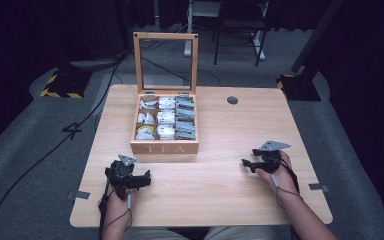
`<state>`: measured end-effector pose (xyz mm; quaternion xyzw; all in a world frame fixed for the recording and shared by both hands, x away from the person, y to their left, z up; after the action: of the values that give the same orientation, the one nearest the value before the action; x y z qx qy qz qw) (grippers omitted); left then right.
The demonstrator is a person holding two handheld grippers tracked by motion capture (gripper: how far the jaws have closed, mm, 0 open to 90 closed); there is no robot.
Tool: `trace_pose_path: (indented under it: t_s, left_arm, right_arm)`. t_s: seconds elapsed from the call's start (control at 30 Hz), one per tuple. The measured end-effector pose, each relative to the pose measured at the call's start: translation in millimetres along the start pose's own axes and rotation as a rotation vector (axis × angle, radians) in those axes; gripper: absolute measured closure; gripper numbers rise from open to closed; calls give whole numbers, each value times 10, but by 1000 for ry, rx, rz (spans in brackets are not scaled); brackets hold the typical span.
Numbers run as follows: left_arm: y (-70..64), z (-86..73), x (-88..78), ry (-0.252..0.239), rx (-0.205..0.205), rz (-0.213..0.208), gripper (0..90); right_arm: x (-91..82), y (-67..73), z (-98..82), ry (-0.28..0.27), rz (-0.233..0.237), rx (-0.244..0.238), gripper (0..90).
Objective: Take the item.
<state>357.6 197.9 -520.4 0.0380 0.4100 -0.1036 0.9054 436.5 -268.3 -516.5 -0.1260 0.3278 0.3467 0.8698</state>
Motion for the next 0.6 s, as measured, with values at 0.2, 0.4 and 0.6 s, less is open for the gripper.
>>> trace_pose_path:
  t_s: [0.2, 0.4, 0.6]
  left_arm:
    - [8, 3, 2, 0, 10, -7, 4]
    - [-5, -4, -3, 0, 6, 2, 9]
    - [-9, -5, -5, 0, 3, 3, 9]
  right_arm:
    - [-1, 1, -1, 0, -1, -1, 328]
    - [-1, -1, -1, 1, 0, 0, 327]
    - [-1, -2, -1, 2, -3, 2, 318]
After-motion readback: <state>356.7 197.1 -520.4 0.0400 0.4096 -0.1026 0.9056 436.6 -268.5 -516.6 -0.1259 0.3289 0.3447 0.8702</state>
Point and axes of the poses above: each handheld gripper's, and its own axes: x roughly forward along the jaws, z roughly out of its top, y roughly to its left, the point moved 2 cm from there along x, roughly forward along the jaws, and after that the axes turned 1 degree about z, right-handed, at the moved point
